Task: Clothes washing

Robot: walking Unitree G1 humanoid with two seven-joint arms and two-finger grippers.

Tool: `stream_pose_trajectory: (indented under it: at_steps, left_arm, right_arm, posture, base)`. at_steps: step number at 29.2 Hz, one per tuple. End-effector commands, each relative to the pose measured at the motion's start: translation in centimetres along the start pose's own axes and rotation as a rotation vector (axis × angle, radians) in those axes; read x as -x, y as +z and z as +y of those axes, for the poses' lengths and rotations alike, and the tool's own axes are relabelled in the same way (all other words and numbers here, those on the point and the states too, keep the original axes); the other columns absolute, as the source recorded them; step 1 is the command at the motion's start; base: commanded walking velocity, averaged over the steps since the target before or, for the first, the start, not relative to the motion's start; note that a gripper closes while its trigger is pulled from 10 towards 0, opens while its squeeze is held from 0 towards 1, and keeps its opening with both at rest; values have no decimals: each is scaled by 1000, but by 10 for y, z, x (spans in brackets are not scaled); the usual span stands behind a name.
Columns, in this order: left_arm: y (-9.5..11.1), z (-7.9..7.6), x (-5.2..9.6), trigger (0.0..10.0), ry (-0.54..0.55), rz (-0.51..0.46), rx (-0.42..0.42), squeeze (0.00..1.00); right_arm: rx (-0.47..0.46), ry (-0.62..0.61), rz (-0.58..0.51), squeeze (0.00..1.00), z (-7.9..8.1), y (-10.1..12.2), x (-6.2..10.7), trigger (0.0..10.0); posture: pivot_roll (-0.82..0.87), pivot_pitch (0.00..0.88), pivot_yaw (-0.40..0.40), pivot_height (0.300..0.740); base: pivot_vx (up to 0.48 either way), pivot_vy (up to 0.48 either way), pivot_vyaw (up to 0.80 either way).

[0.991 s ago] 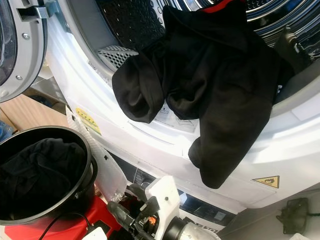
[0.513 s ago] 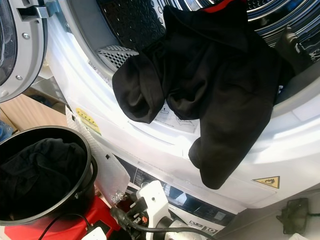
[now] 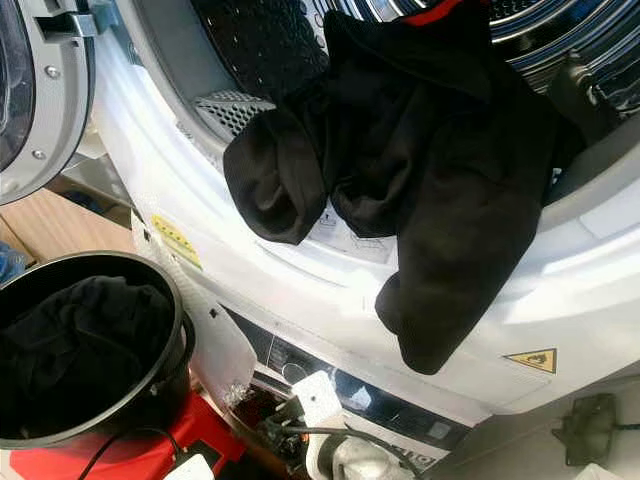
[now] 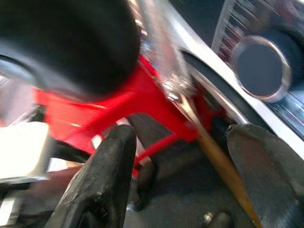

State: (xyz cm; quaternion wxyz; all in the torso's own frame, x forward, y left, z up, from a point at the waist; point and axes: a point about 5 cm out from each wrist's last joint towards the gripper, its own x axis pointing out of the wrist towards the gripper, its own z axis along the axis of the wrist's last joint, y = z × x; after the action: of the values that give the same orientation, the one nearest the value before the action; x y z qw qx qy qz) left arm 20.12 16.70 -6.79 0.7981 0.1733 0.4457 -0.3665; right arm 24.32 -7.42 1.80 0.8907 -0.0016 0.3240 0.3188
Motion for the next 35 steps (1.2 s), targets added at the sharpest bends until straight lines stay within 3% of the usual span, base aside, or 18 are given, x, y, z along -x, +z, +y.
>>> stream_pose_trajectory:
  at_steps: [1, 10, 23, 35]
  left_arm:
    - [-10, -7, -1, 10000, -26, 32, 15, 0]
    - [-10, -8, -1, 10000, -25, 32, 16, 0]
    - [-10, -8, -2, 10000, -21, 31, 24, 0]
    - [-10, -9, -2, 10000, -21, 29, 26, 0]
  right_arm:
    - [-9, -50, 37, 0, -10, -12, -2, 10000]
    - [-40, -172, 131, 0, -34, -43, -13, 10000]
    - [-5, -257, 232, 0, -39, -72, -15, 10000]
    - [-15, -362, 313, 0, -45, -94, -6, 10000]
  posture:
    - [-59, 181, -91, 740]
    - [-54, 175, -94, 740]
    - [-52, 185, -96, 740]
    - [-47, 190, -98, 740]
  base:
    - [0, 0, 0]
    - [0, 0, 0]
    - [0, 0, 0]
    - [0, 0, 0]
